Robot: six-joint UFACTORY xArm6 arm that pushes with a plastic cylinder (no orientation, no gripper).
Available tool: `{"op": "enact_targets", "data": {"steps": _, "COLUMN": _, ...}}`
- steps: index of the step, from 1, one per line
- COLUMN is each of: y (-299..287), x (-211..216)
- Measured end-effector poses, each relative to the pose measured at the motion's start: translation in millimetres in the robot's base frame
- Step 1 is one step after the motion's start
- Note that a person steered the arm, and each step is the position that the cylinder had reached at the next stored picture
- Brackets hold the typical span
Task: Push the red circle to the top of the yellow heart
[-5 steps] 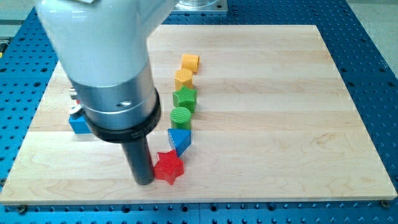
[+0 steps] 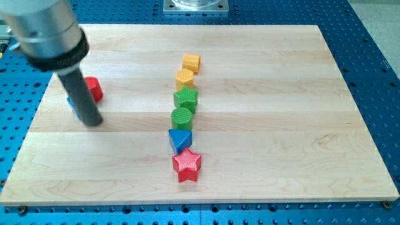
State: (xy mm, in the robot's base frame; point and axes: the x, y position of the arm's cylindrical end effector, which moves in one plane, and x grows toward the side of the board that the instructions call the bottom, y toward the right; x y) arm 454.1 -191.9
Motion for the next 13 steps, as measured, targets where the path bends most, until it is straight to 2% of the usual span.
{"op": "enact_targets", "data": {"steps": 1, "y": -6, "x": -15}}
{"op": "enact_targets", "data": {"steps": 2, "y": -53, "x": 9}}
{"op": "enact_targets", "data": {"steps": 3, "y": -68, "x": -20}}
{"op": "enact_targets", "data": {"steps": 4, "y": -48, "x": -61}}
{"op": "enact_targets", "data": {"steps": 5, "y": -24, "x": -82}}
{"op": "enact_targets", "data": {"steps": 6, "y": -51, "x": -58}}
{"op": "enact_targets", "data": {"steps": 7, "y": -42, "x": -25}}
{"op": "enact_targets", "data": {"steps": 8, "y": 25, "x": -86}}
{"op": "enact_targets", "data": {"steps": 9, "y": 21, "x": -97}}
{"op": "enact_targets", "data": {"steps": 10, "y": 38, "x": -46}}
{"op": "enact_targets", "data": {"steps": 11, "y": 100, "x": -69}}
{"op": "enact_targets", "data": {"steps": 12, "y": 98, "x": -99}}
{"op": "enact_targets", "data": {"steps": 13, "y": 52, "x": -61}}
